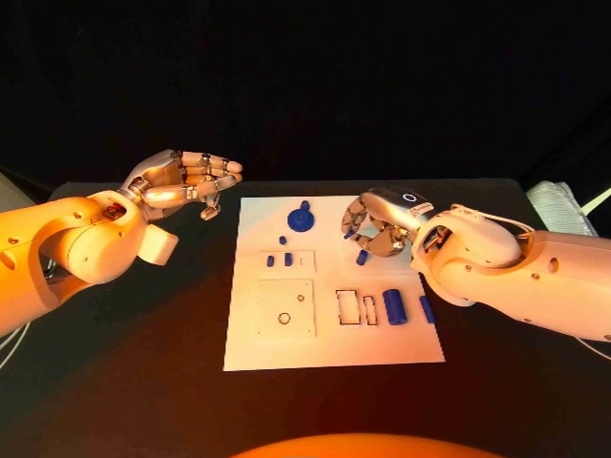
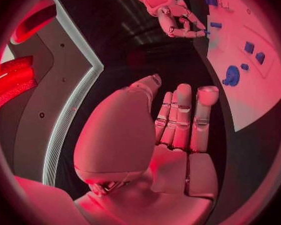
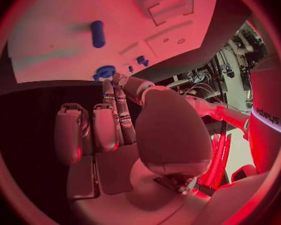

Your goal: Assemble the parts on the task board

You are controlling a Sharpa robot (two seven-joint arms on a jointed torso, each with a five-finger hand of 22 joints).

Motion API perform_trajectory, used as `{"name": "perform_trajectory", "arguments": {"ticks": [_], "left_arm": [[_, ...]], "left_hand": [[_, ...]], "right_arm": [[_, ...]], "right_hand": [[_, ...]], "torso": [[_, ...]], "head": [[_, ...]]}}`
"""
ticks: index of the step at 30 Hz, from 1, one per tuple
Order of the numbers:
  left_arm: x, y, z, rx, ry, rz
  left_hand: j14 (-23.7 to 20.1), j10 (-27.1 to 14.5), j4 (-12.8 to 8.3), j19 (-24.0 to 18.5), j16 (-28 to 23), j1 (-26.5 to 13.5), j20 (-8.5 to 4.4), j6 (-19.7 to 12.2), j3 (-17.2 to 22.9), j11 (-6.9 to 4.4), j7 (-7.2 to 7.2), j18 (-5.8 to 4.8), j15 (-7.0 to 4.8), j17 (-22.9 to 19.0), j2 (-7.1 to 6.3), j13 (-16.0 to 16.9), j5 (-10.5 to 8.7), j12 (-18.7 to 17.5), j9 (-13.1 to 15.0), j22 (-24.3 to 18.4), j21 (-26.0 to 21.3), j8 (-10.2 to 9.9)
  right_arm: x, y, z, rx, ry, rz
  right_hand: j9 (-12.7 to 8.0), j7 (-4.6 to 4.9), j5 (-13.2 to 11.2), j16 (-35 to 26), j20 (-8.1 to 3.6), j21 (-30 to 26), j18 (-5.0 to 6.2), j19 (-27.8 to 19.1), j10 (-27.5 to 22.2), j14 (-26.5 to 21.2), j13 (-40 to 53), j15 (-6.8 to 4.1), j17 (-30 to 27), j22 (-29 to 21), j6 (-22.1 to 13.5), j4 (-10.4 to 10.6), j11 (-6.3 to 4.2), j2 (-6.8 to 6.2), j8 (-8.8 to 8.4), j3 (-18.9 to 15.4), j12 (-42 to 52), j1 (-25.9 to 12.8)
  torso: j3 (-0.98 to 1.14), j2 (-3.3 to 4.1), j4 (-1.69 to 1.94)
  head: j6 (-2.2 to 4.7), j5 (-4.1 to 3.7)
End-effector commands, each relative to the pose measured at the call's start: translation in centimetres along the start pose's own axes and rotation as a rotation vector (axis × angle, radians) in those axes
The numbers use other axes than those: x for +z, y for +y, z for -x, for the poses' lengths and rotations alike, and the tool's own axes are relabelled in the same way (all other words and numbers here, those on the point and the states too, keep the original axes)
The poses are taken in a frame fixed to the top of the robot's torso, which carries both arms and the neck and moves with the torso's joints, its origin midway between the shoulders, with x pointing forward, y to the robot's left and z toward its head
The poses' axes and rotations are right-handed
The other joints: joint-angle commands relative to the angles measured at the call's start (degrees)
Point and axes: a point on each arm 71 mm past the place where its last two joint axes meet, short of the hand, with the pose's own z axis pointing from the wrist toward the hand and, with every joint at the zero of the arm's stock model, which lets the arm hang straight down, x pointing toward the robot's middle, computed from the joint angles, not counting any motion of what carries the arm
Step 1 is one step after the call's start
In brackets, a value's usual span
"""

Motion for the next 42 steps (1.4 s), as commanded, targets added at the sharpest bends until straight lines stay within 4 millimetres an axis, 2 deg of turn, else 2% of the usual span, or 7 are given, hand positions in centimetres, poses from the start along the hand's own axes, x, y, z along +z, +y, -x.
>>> {"name": "perform_trajectory", "arguments": {"ticks": [1, 2, 7, 14, 22, 33, 42], "left_arm": [[0.1, -0.1, -0.5, -0.014, 0.022, -0.007], [0.2, -0.1, -0.5, -0.015, 0.023, -0.007], [0.3, -0.1, -0.7, -0.016, 0.026, -0.007], [0.4, -0.1, -1.0, -0.018, 0.032, -0.006], [0.6, -0.1, -1.3, -0.020, 0.039, -0.007], [0.7, -0.1, -1.3, -0.021, 0.041, -0.005], [0.7, -0.1, -1.2, -0.021, 0.040, -0.003]], "left_hand": [[0.0, -0.4, -0.2, 0.3, -0.4, -0.6, 0.10, -0.3, 0.3, -0.06, 0.03, -0.29, 0.24, 0.1, -0.02, -0.1, -0.18, 0.2, -0.1, 0.0, 0.2, 0.0], [0.0, -0.4, -0.2, 0.3, -0.4, -0.6, 0.10, -0.3, 0.3, -0.06, 0.03, -0.29, 0.24, 0.1, -0.02, -0.1, -0.18, 0.2, -0.1, 0.0, 0.2, 0.0], [0.0, -0.4, -0.2, 0.3, -0.4, -0.6, 0.10, -0.3, 0.3, -0.06, 0.03, -0.29, 0.24, 0.1, -0.02, -0.1, -0.18, 0.2, -0.1, 0.0, 0.2, 0.0], [0.0, -0.4, -0.2, 0.2, -0.4, -0.7, 0.12, -0.4, 0.4, -0.03, 0.05, -0.27, 0.27, 0.1, -0.03, -0.1, -0.18, 0.2, -0.1, 0.0, 0.1, 0.1], [0.0, -0.4, -0.2, 0.2, -0.4, -0.7, 0.14, -0.4, 0.4, -0.02, 0.06, -0.27, 0.28, 0.1, -0.04, -0.1, -0.19, 0.2, -0.1, -0.1, 0.1, 0.1], [0.0, -0.5, -0.2, 0.2, -0.4, -0.8, 0.16, -0.3, 0.4, -0.01, 0.06, -0.28, 0.30, 0.1, -0.04, -0.1, -0.19, 0.2, -0.1, 0.0, 0.1, 0.2], [0.0, -0.5, -0.2, 0.2, -0.4, -0.8, 0.16, -0.3, 0.4, -0.01, 0.06, -0.28, 0.30, 0.1, -0.04, -0.1, -0.19, 0.2, -0.1, 0.0, 0.1, 0.2]], "right_arm": [[0.2, 1.5, -0.5, 0.023, 0.015, 0.041], [0.3, 1.9, -0.7, 0.026, 0.021, 0.051], [0.5, 3.6, -1.9, 0.045, 0.057, 0.086], [0.8, 5.5, -3.9, 0.064, 0.117, 0.118], [1.0, 6.1, -5.5, 0.059, 0.192, 0.114], [1.0, 6.9, -6.3, 0.052, 0.246, 0.123], [0.9, 6.9, -6.4, 0.027, 0.246, 0.117]], "right_hand": [[0.1, 0.13, 0.3, 0.3, -0.26, 0.1, -0.69, 1.4, 2.9, 2.4, 4.3, -0.32, -0.2, 4.3, 0.4, -0.1, -2.63, 0.44, 0.18, 0.3, 0.2, 0.0], [0.1, 0.13, 0.3, 0.3, -0.26, 0.1, -0.69, 1.4, 2.9, 2.4, 4.3, -0.32, -0.2, 4.3, 0.4, -0.1, -2.63, 0.44, 0.18, 0.3, 0.2, 0.0], [0.1, 0.13, 0.4, 0.2, -0.26, 0.1, -0.70, 1.4, 2.9, 2.4, 4.3, -0.32, -0.2, 4.3, 0.4, -0.1, -2.63, 0.44, 0.17, 0.3, 0.1, 0.0], [0.1, 0.18, 0.5, 0.2, -0.26, 0.0, -0.67, 1.3, 2.8, 2.4, 4.3, -0.30, -0.3, 4.2, 0.3, -0.1, -2.60, 0.44, 0.15, 0.4, 0.1, 0.0], [0.1, 0.21, 0.5, 0.1, -0.25, -0.1, -0.64, 1.3, 2.8, 2.3, 4.4, -0.28, -0.5, 4.1, 0.3, -0.1, -2.57, 0.48, 0.12, 0.4, 0.1, -0.1], [0.1, 0.26, 0.6, 0.1, -0.24, -0.1, -0.65, 1.3, 2.7, 2.3, 4.4, -0.26, -0.5, 4.1, 0.2, -0.1, -2.54, 0.50, 0.09, 0.4, 0.0, -0.1], [0.1, 0.29, 0.6, 0.1, -0.23, 0.0, -0.66, 1.3, 2.6, 2.3, 4.5, -0.24, -0.5, 4.2, 0.2, -0.1, -2.51, 0.52, 0.08, 0.4, 0.0, -0.2]], "torso": [[-0.12, -0.08, 0.12], [-0.16, -0.11, 0.14], [-0.14, -0.05, 0.06], [-0.17, 0.00, 0.06], [-0.13, 0.06, 0.15], [-0.04, 0.03, 0.05], [-0.02, 0.05, 0.09]], "head": [[-0.29, 0.78], [-0.57, 1.16], [-0.67, 2.18], [-1.32, 2.99], [-1.82, 3.35], [-2.86, 3.92], [-3.02, 3.88]]}}
